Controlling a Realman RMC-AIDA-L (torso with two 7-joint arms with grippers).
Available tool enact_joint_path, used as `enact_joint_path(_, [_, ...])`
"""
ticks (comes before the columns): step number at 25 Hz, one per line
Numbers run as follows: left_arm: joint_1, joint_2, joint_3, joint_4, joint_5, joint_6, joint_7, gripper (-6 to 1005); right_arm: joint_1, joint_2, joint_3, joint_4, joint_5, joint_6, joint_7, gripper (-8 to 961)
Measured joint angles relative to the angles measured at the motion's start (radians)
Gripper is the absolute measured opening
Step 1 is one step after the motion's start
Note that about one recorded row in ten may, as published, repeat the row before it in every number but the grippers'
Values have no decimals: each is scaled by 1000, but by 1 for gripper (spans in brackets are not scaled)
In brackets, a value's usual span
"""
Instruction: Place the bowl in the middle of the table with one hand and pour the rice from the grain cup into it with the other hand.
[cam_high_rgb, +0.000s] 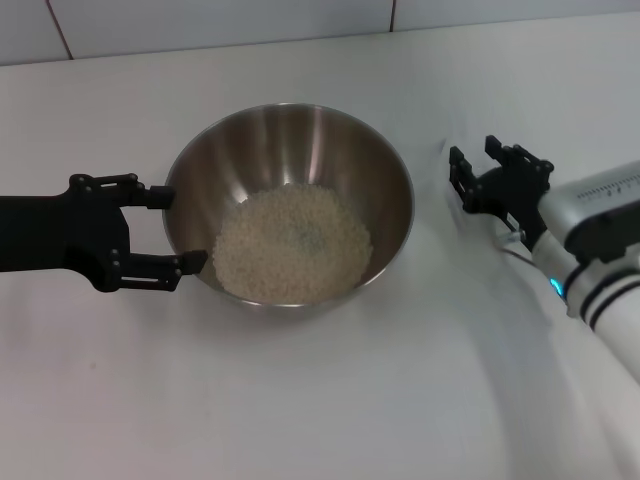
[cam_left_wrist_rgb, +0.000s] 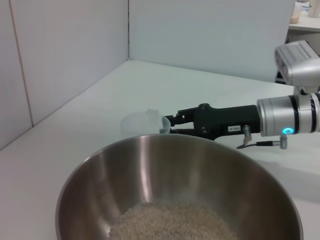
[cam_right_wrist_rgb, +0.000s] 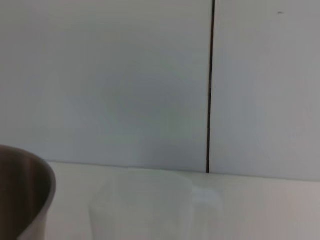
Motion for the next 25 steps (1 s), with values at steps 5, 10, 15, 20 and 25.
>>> enact_joint_path(5, [0,0,0,-1,0,4,1,864,-115,-6,9,59,-7,-112,3,470])
enact_joint_path(10, [1,0,0,-1,0,4,1,864,-281,-6,126,65,-3,-521,129,649])
enact_joint_path(15, [0,0,1,-1,0,1,1,863,-207,-136,102,-52,-273,-768,474,782])
enact_joint_path(20, [-2,0,1,-1,0,-2,2,863,28,-217,91,-349,-617,-856,863,816])
enact_joint_path(25, [-11,0,1,-1,0,-3,-1,863,245,-142,-142,-763,-679,-952,1080,816])
